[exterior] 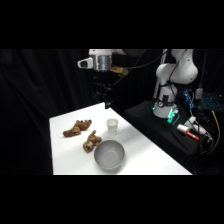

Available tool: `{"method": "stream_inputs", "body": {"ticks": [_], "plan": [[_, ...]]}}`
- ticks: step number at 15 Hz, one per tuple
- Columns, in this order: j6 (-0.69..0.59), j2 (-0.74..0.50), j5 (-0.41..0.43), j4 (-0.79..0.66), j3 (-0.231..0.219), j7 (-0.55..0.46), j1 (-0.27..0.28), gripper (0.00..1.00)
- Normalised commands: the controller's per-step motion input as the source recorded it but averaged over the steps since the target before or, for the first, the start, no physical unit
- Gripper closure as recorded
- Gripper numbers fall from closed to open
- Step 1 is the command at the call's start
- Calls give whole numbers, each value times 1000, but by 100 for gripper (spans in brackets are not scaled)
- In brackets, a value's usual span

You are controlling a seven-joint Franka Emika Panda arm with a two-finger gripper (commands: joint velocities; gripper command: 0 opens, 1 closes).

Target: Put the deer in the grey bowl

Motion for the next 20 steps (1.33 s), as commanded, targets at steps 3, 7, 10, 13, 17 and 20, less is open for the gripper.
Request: {"method": "stream_inputs", "body": {"ticks": [3, 7, 10, 13, 17, 20], "plan": [[80, 50, -55, 37, -7, -8, -44, 0], [150, 169, -71, 195, -83, -150, -117, 0], [108, 292, -57, 385, -114, -234, -158, 0], [42, 382, -11, 507, -84, -240, -148, 0], [32, 464, 82, 555, -22, -239, -129, 0], [66, 492, 162, 530, 36, -236, -133, 0]]}}
